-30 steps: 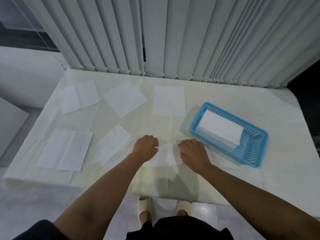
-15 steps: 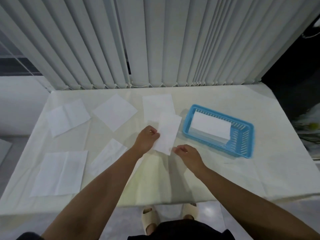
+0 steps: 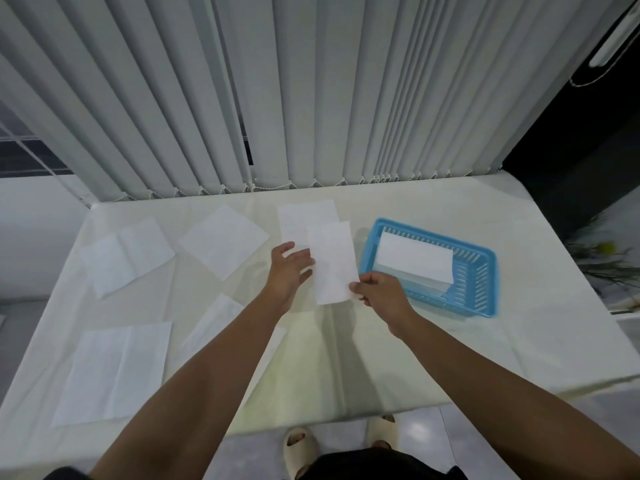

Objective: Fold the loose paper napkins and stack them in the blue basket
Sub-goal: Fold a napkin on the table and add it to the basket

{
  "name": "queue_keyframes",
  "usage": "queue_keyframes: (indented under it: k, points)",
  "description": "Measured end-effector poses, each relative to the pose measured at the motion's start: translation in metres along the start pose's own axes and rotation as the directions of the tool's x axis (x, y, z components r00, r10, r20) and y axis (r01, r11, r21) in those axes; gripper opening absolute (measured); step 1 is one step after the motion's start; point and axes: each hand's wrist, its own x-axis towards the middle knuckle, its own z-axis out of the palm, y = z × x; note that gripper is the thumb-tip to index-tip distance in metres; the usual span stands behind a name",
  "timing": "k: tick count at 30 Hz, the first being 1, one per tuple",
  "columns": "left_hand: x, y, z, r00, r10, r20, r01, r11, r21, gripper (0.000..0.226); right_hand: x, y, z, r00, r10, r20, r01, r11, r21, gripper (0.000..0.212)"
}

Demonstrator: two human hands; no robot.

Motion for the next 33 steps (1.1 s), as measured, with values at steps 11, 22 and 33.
queue_keyframes:
  k: [11,22,33]
  points:
    - [0.037,0.022,0.064,0.982,0.111,0.151,-0.174,0.833,0.524,0.048,0.028,-0.008,-0.065,0.995,-0.073,-0.072,0.063,0.988,-0.141,0.005]
    - [0.058,0.004,0.128,0.991,0.058,0.123,-0.127,0.722,0.680,0.012,0.062,-0.012,-0.141,0.965,0.116,-0.236,-0.061,0.972,0.226,0.013]
    - [0.055,-0.032,0.149,0.986,-0.167,-0.002,0.157,0.924,0.350,0.010,0.073,0.009,-0.166,0.948,0.285,-0.141,-0.177,0.842,0.509,0.008]
